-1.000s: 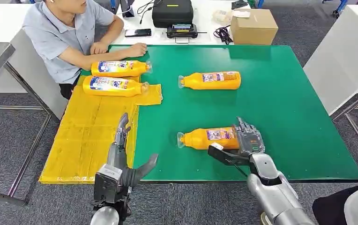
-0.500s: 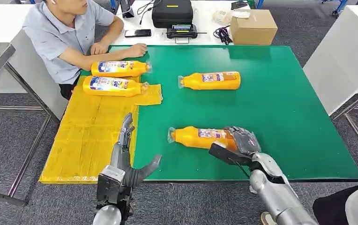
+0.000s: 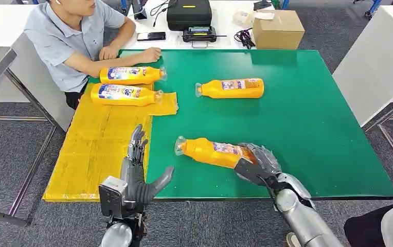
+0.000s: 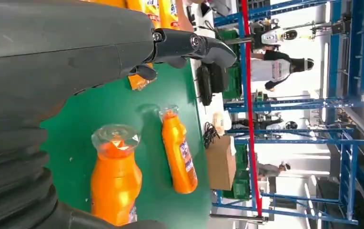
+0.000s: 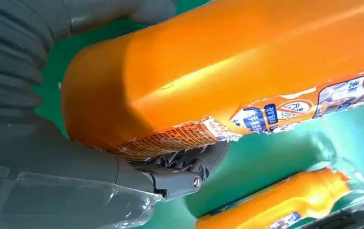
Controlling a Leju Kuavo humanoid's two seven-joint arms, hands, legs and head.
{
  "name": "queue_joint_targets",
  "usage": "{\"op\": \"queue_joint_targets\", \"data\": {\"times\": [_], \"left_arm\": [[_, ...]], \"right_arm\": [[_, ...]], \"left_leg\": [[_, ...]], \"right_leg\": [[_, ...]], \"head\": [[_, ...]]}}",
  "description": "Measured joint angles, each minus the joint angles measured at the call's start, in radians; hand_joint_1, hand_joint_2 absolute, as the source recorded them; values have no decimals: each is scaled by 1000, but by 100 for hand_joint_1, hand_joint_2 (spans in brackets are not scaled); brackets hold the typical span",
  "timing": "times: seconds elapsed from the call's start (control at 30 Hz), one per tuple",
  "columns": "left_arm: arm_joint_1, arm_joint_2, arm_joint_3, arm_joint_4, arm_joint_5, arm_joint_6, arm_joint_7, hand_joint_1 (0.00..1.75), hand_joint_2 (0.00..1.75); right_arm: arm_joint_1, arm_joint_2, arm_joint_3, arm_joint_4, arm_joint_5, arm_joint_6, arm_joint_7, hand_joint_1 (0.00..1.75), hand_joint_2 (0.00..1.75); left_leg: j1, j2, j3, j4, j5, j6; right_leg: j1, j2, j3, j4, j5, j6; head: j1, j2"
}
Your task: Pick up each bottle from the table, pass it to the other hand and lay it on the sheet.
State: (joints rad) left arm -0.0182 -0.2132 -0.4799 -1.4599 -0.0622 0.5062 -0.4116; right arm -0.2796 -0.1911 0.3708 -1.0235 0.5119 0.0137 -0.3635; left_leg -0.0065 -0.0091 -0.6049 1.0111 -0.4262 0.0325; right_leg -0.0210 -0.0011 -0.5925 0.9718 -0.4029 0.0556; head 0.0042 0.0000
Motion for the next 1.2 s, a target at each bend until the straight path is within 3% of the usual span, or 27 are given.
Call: {"op": "queue_joint_targets", "data": {"times": [0.47,0.8,0.97,1.2], "left_arm": [[-3,0,0,13,16,-2,-2,0,175],[-21,0,-19,146,357,-92,59,0,175],[-27,0,-29,178,418,-65,-18,0,175],[-44,0,-40,214,520,-19,-55,0,175]], "right_arm": [[18,5,-12,-22,-13,5,-6,175,175],[85,70,-23,-181,-215,27,-78,175,175],[118,107,-45,-246,-326,1,-134,175,175],[145,134,-47,-312,-361,-22,-124,169,175]], "left_leg": [[0,0,-1,0,0,0],[0,0,-2,0,0,0],[0,-1,-3,0,0,0],[0,-1,-4,0,0,0]], "right_leg": [[0,0,0,0,0,0],[0,0,-2,0,0,0],[0,0,-2,0,0,0],[0,0,-3,0,0,0]], "head": [[0,0],[0,0],[0,0],[0,0]]}}
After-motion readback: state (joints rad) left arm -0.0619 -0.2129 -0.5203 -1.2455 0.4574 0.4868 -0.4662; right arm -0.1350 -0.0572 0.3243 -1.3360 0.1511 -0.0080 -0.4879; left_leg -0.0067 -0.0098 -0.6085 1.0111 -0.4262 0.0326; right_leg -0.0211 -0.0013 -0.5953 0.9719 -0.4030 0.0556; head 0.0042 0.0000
